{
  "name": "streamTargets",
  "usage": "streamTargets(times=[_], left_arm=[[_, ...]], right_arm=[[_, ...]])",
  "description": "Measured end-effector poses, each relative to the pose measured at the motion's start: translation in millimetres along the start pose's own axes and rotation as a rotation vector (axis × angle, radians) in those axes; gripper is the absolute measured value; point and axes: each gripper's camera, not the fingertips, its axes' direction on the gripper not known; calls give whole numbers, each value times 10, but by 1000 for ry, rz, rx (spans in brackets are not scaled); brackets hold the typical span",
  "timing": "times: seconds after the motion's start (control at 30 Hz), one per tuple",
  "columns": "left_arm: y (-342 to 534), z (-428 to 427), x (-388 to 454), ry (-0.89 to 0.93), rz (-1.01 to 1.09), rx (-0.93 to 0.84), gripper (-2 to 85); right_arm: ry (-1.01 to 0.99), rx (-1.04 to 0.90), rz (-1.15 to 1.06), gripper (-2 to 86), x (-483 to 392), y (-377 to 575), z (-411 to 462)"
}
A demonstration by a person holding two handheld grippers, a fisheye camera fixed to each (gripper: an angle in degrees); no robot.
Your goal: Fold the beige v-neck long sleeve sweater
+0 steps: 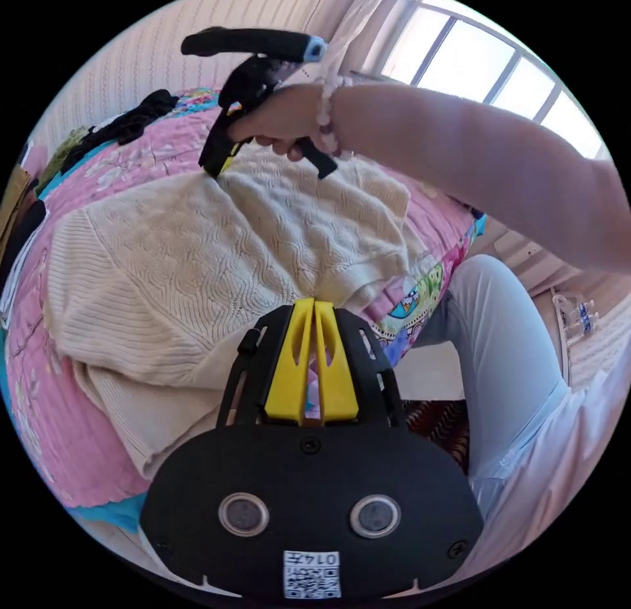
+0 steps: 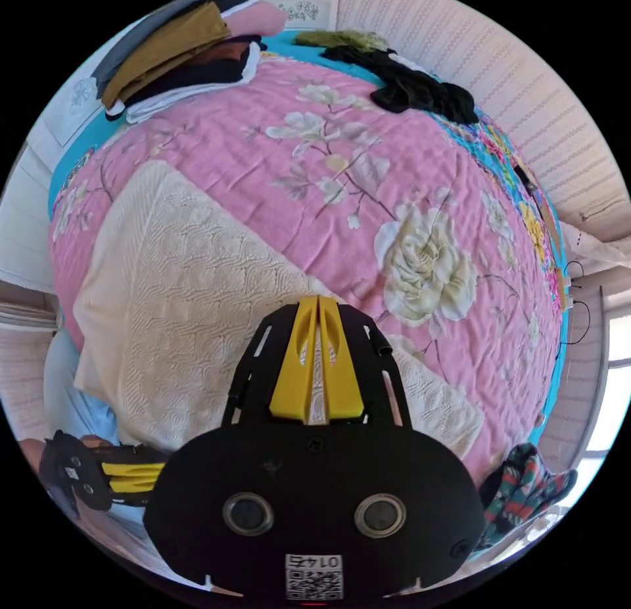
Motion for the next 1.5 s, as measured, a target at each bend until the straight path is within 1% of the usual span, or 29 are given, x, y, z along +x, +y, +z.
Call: streamTargets(times=[0.07,0.13,0.2,0.27,0.3,0.37,0.4,0.47,0.53,0.6,0.63,0.67,0.73,0.8,0.9,0.97,1.07,1.13,1.2,1.27,1.33,1.37,1.4,1.47,1.5], left_arm=[[-22,-79,-55,30,-41,11,-9],[4,-216,-112,40,-73,40,-6],[-1,-298,-134,31,-89,26,-1],[-33,-395,-111,23,-84,39,17],[-73,-457,-74,10,-77,55,34],[-146,-535,-17,0,-86,93,61],[-213,-570,20,-1,-105,114,79],[-351,-612,109,0,-99,144,91],[-578,-639,239,-7,-80,204,98],[-787,-590,309,-16,-65,216,104],[-944,-512,326,-5,-53,209,109],[-1035,-463,329,5,-48,197,113],[-1454,-250,343,38,-47,123,120],[-1771,-118,385,28,-41,102,117],[-2275,157,495,-51,-3,93,117],[-2572,392,543,-61,8,45,119],[-2982,813,598,-23,4,-40,110],[-3229,1124,609,-70,-13,-91,112],[-3366,1301,603,-124,-26,-115,119],[-3476,1450,604,-157,-13,-135,128],[-3557,1687,598,-227,37,-235,130],[-3560,1742,582,-237,43,-268,129],[-3556,1811,543,-230,47,-318,113],[-3568,1777,492,-206,44,-330,87],[-3581,1715,453,-185,44,-336,75]], right_arm=[[-50,24,24,-5,85,148,-157],[-154,160,95,-5,236,666,-482],[-225,229,158,-2,354,1197,-645],[-232,224,240,8,470,1734,-709],[-220,188,309,22,550,2064,-705],[-214,129,427,70,669,2490,-679],[-242,106,477,99,732,2708,-669],[-265,103,524,122,811,2958,-678],[-304,154,599,131,947,3169,-697],[-358,188,663,133,1071,3259,-631],[-444,205,717,135,1173,3303,-543],[-488,211,737,136,1222,3318,-493],[-557,219,811,139,1366,3348,-318],[-520,235,835,145,1424,3346,-238],[-530,253,847,151,1475,3341,-139],[-528,268,851,148,1472,3354,-109],[-474,273,814,131,1434,3380,-81],[-510,289,807,125,1436,3398,-87],[-538,297,789,126,1409,3369,-95],[-492,288,775,129,1347,3311,-83],[-396,265,756,115,1266,3219,-42],[-386,267,756,111,1256,3202,-34],[-385,269,759,102,1251,3171,-27],[-422,267,765,73,1274,3134,-35],[-489,276,767,38,1296,3114,-47]])
